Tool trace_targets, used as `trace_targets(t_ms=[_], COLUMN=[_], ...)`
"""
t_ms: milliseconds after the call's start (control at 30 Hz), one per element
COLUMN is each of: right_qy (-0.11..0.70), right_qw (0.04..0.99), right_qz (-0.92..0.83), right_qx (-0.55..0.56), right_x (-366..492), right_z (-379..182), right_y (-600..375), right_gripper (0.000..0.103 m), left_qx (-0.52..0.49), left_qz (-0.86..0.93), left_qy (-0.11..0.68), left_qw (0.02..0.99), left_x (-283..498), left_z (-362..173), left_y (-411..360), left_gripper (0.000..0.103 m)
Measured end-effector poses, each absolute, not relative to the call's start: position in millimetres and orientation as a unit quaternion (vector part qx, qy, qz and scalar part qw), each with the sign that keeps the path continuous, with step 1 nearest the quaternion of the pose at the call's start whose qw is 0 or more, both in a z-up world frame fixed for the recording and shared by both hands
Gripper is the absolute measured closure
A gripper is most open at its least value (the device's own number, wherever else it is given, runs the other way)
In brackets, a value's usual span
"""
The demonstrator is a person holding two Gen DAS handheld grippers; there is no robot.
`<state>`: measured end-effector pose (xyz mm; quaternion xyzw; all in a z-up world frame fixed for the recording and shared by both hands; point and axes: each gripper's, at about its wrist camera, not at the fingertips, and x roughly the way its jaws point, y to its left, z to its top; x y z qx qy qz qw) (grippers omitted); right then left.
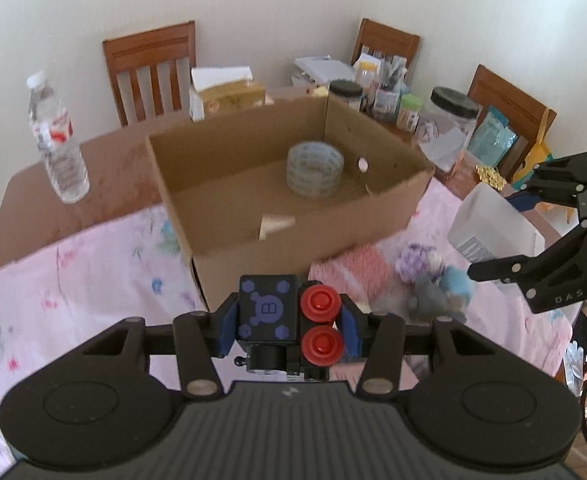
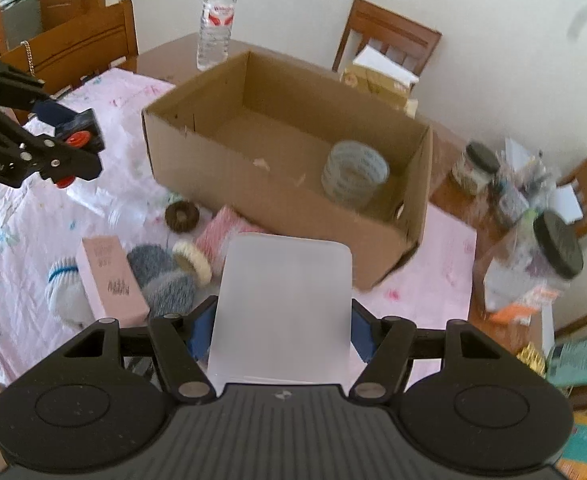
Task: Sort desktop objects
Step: 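Drop the black cube into the cardboard box with the left tool while the right carries the white box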
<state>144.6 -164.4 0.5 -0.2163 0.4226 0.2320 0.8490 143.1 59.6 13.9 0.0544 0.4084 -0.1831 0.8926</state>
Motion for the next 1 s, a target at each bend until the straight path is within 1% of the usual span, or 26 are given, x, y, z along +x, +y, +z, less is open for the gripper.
trace_targets(t_ms=[367, 733, 800, 833, 867, 1000], right_qy=[0.383, 0.36, 0.36, 0.361, 0.362, 0.367], right_qw=[0.861, 0.866, 0.867, 0.867, 0.868, 0.867], right_qz=[0.241, 0.248, 0.246, 0.246, 0.245, 0.244], right_qx=[-0.234, -0.241, -0.242, -0.24, -0.237, -0.232], right_x=[186, 225, 232, 234, 236, 245], right_z=[26, 39, 39, 39, 39, 37], right_y=[-147, -130, -130, -130, -131, -133], right_gripper=[0.032, 0.032, 0.032, 0.032, 0.032, 0.032], left_qx=[0.081, 0.084, 0.087, 0.087, 0.088, 0.096], left_qz=[-0.186, -0.168, -0.163, -0.162, -0.16, -0.16], left_qy=[0.372, 0.378, 0.377, 0.378, 0.376, 0.381], left_qw=[0.906, 0.907, 0.908, 0.908, 0.908, 0.905], left_x=[192, 253, 260, 263, 264, 264], left_z=[36, 30, 28, 27, 26, 23], left_y=[53, 55, 55, 55, 54, 56], left_gripper=[0.053, 0.052, 0.036, 0.023, 0.021, 0.021])
